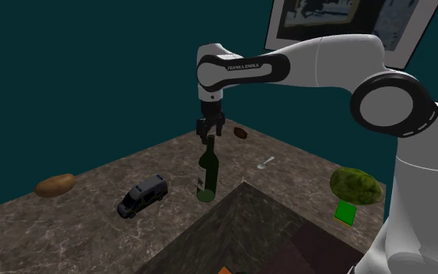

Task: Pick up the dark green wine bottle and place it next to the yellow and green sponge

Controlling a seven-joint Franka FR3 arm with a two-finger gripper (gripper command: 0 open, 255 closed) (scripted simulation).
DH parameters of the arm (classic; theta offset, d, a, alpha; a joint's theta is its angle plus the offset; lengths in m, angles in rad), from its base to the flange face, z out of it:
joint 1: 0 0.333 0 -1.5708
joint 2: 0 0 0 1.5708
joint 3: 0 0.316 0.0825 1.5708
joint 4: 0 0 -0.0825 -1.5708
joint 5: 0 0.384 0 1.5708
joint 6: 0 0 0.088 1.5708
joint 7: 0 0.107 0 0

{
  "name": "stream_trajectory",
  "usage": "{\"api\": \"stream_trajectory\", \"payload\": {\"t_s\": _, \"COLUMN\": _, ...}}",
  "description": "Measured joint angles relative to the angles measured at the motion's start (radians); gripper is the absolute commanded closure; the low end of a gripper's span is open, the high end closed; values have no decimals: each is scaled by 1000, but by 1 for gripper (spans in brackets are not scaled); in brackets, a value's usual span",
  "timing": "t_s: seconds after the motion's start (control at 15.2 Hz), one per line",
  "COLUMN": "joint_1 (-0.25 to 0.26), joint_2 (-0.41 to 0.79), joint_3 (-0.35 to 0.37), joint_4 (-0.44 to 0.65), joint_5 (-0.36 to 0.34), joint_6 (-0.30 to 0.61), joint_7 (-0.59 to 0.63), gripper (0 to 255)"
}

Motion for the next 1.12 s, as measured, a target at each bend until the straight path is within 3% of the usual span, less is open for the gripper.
{"api": "stream_trajectory", "payload": {"t_s": 0.59, "joint_1": 0, "joint_2": -5, "joint_3": 0, "joint_4": -54, "joint_5": 0, "joint_6": 50, "joint_7": 2, "gripper": 0}}
{"api": "stream_trajectory", "payload": {"t_s": 0.66, "joint_1": 0, "joint_2": -5, "joint_3": 0, "joint_4": -54, "joint_5": 0, "joint_6": 50, "joint_7": 2, "gripper": 255}}
{"api": "stream_trajectory", "payload": {"t_s": 1.12, "joint_1": 0, "joint_2": -5, "joint_3": 0, "joint_4": -54, "joint_5": 0, "joint_6": 50, "joint_7": 2, "gripper": 255}}
